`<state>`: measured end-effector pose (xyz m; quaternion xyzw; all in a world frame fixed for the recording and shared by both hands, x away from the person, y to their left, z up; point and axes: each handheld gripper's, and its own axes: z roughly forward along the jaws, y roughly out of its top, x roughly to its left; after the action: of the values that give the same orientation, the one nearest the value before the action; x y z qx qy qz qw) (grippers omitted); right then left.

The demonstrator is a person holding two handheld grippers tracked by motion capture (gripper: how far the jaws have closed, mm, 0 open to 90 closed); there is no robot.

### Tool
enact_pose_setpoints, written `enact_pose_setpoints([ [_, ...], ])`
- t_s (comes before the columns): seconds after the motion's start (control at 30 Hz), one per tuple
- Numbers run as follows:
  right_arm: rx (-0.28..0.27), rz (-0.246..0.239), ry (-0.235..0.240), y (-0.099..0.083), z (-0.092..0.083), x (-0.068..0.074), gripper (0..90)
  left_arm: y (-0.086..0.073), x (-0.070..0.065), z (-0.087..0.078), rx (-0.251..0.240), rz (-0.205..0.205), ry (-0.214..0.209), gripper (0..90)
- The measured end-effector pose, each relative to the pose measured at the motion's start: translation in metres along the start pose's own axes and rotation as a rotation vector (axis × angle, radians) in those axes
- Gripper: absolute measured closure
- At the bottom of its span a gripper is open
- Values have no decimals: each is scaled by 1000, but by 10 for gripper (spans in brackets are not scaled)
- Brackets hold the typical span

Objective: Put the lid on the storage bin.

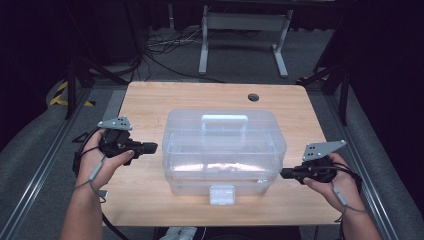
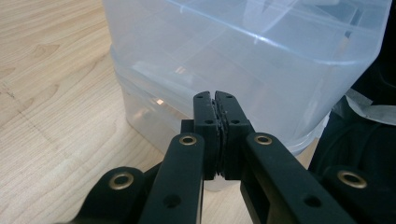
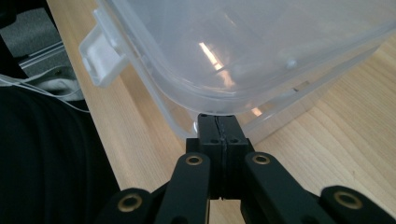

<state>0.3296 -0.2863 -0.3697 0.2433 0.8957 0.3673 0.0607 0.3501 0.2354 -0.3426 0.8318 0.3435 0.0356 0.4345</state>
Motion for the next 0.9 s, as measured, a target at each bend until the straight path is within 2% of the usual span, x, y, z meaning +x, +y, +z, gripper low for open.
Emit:
enact_pose_setpoints([
  [0.17, 43, -5, 11, -1, 3, 0, 900, 0, 0, 0, 0, 0, -2, 882],
  [0.6, 114, -10, 39, -5, 10, 0, 900, 0, 0, 0, 3, 3, 0, 883],
  [0.7, 62, 1, 76, -4, 6, 1, 900, 0, 0, 0, 2, 0, 1, 883],
  [0.73, 65, 0, 79, -3, 5, 1, 900, 0, 1, 0, 3, 2, 0, 884],
  [0.8, 81, -4, 47, -2, 5, 2, 900, -1, 0, 0, 3, 0, -3, 883],
  [0.9, 77, 3, 54, -3, 5, 0, 900, -1, -1, -1, -4, 1, -1, 884],
])
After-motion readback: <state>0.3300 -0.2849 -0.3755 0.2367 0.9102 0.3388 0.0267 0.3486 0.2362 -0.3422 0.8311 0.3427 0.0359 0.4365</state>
